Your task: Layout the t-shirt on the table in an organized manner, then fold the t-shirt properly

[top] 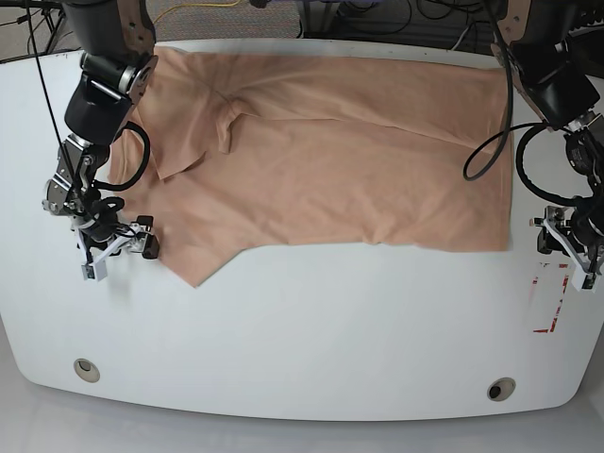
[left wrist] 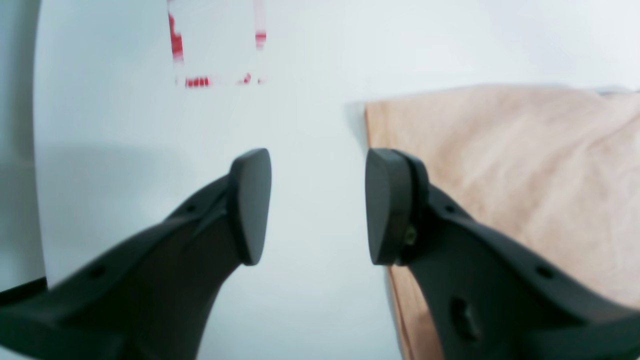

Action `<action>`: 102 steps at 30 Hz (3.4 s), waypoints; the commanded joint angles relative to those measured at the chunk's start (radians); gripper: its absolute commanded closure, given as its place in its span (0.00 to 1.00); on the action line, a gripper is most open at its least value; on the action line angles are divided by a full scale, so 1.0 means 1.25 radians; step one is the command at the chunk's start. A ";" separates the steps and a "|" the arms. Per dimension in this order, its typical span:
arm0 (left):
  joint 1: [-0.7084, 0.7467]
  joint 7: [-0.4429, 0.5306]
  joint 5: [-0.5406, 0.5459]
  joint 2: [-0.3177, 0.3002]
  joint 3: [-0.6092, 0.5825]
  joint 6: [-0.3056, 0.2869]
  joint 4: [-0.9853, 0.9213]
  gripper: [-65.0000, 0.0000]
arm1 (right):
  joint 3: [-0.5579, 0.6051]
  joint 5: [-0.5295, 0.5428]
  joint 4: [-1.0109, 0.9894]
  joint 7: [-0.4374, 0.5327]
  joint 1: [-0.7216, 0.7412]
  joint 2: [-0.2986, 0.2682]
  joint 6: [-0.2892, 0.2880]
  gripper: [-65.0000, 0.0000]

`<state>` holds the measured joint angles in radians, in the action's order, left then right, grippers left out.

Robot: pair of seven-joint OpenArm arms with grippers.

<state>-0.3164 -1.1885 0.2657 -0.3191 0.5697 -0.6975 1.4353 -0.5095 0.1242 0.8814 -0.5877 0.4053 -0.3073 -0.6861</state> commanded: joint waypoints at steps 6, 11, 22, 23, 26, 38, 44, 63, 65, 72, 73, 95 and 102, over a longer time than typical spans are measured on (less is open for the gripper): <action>-0.038 0.043 -0.001 -0.014 0.000 0.000 -0.050 0.56 | 0.050 0.015 -0.053 0.063 0.030 -0.009 -0.010 0.21; -0.038 0.086 -0.001 -0.019 0.000 0.000 -0.108 0.56 | 0.060 0.014 -0.053 0.063 0.029 0.014 -0.010 0.28; -0.041 0.205 -0.001 -0.036 -0.069 0.000 -0.264 0.56 | 0.079 0.014 -0.053 0.063 0.014 0.019 -0.010 0.92; -0.041 0.224 -0.001 -0.037 -0.080 0.000 -0.283 0.56 | 0.087 0.015 -0.053 0.063 0.014 0.019 -0.010 0.95; -0.062 0.249 -0.001 -0.037 -0.091 0.009 -0.329 0.53 | 0.093 0.015 -0.053 0.063 0.011 0.019 -0.010 0.95; -0.113 0.319 -0.002 -0.037 -0.093 0.095 -0.484 0.36 | 0.093 0.015 -0.053 0.063 0.011 0.019 -0.010 0.95; -0.113 0.328 0.003 -0.037 -0.162 0.095 -0.508 0.36 | 0.087 0.017 -0.051 0.063 0.011 0.019 -0.010 0.95; -0.107 0.324 0.000 -0.012 -0.217 0.092 -0.500 1.00 | 0.089 0.014 -0.013 0.058 0.010 0.018 -0.010 1.00; -0.110 0.324 0.004 -0.012 -0.223 0.092 -0.500 1.00 | 0.089 0.013 0.001 0.040 0.010 0.018 -0.010 1.00; -0.113 0.322 0.005 -0.010 -0.224 0.092 -0.427 1.00 | 0.093 0.013 0.095 -0.008 0.011 0.018 -0.010 1.00; -0.112 0.319 0.005 -0.009 -0.224 0.092 -0.416 1.00 | 0.093 0.013 0.103 -0.014 0.011 0.018 -0.010 1.00; -0.057 0.160 0.007 -0.012 -0.219 0.058 -0.065 1.00 | 0.087 0.018 0.511 -0.262 -0.084 0.018 -0.010 1.00; 0.022 0.113 0.005 -0.010 -0.179 0.000 0.030 1.00 | 0.085 0.019 0.647 -0.326 -0.185 0.033 -0.010 1.00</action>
<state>-0.2932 -1.0374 0.2726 -0.3134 0.3176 -0.7013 1.4155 -0.3977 0.1410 1.6135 -0.9936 0.2035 -0.2649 -0.6998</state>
